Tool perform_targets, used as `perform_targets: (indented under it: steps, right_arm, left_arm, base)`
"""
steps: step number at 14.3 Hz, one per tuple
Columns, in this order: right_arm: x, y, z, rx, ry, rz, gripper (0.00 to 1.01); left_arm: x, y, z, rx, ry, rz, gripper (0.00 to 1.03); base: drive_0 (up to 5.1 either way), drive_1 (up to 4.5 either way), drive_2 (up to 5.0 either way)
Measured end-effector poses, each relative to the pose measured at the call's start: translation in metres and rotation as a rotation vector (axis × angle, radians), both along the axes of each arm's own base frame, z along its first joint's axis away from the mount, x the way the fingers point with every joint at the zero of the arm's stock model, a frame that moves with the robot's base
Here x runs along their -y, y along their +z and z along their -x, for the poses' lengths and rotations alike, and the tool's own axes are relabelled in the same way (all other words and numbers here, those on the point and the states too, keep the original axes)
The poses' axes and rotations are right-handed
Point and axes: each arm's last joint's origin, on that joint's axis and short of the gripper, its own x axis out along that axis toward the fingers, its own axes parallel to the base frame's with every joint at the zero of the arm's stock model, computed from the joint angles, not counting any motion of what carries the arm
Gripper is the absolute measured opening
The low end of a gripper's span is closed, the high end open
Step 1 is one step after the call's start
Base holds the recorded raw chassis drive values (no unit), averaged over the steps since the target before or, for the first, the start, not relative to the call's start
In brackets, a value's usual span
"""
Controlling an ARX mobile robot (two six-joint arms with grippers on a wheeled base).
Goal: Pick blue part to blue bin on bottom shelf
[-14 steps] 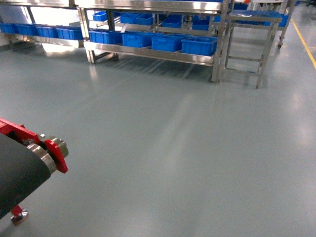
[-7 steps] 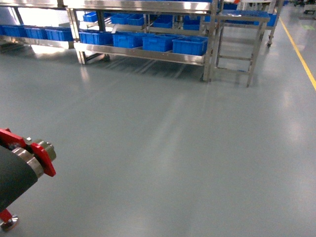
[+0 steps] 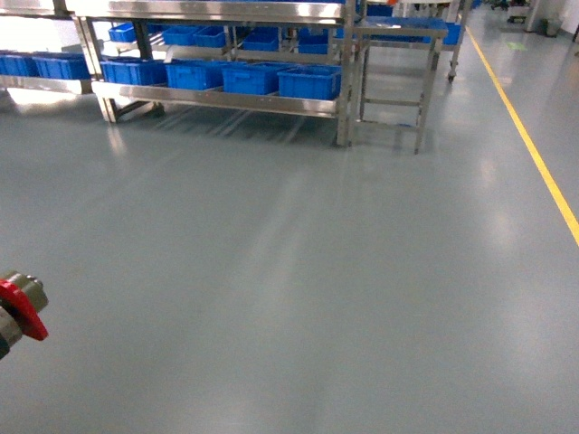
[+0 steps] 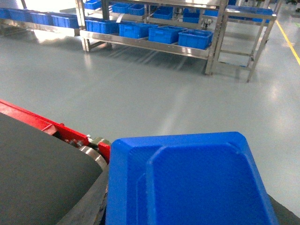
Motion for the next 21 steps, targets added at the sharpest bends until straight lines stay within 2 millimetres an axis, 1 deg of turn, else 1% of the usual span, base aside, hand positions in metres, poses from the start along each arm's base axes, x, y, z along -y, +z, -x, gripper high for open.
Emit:
perform_targets:
  steps: [9,21]
  right_arm:
    - [0.0000,0.0001,0.0000,0.001,0.000,0.000,0.98]
    - [0.0000,0.0003,0.0000,0.003,0.000,0.000,0.98]
  left_arm:
    - [0.0001,-0.0002,0.0000,-0.002,-0.001,-0.001,0.44]
    - [0.0001,0.0003,0.0000,0.003,-0.001,0.002,0.44]
  base:
    - [-1.5,-1.51,-1.5]
    - [0.0,4.00,-4.0]
